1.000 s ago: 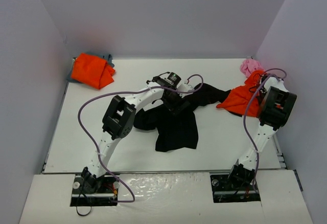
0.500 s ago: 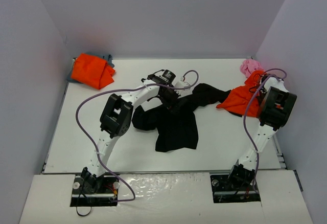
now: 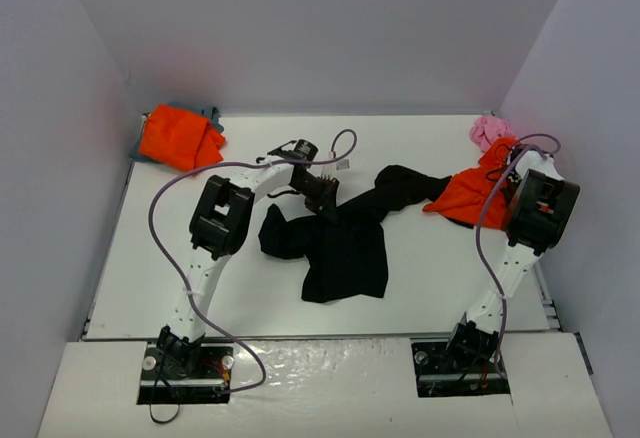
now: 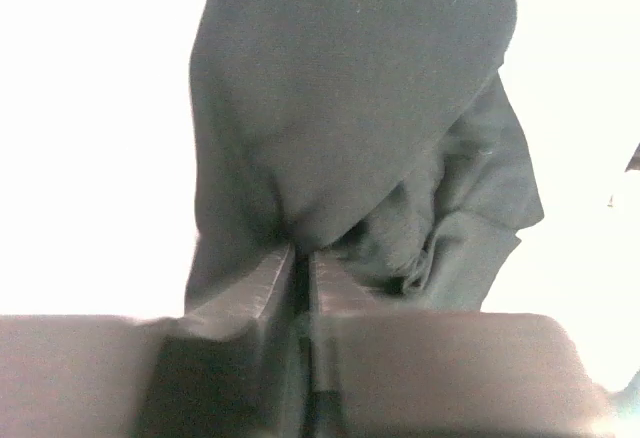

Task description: Fold and stack the t-shirts

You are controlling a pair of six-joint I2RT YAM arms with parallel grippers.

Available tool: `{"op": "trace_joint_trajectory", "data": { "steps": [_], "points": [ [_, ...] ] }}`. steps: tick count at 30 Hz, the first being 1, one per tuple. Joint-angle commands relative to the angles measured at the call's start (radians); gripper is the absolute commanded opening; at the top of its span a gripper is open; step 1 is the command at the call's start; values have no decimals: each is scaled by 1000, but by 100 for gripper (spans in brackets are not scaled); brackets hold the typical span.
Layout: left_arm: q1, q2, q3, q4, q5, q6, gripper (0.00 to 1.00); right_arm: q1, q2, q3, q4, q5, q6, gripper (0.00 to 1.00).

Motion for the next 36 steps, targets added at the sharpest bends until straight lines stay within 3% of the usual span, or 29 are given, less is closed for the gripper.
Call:
{"op": "trace_joint_trajectory", "data": {
  "steps": [1,3,6,11,17,24,31,36],
  "points": [
    [-7,103,-24,-160,36,-22,0,58,22,2,107,-182,70,0],
    [-13,115,24,-233,-3,66,0,58,26,6,110,-175,70,0],
    [-72,86,12,-262,-186,119,0,56,36,20,114,-175,69,0],
    [-119,48,-14,-264,-242,146,0,56,75,90,115,-163,74,0],
    [-155,10,-20,-366,-370,261,0,68,211,401,81,-161,106,0],
    [-171,-86,-188,-334,-538,301,0,108,398,791,0,-181,133,0],
    [-177,-31,-191,-396,-561,356,0,145,316,715,220,-212,171,0],
    [-185,8,-205,-423,-575,375,0,156,303,791,319,-182,218,0]
  ]
}}
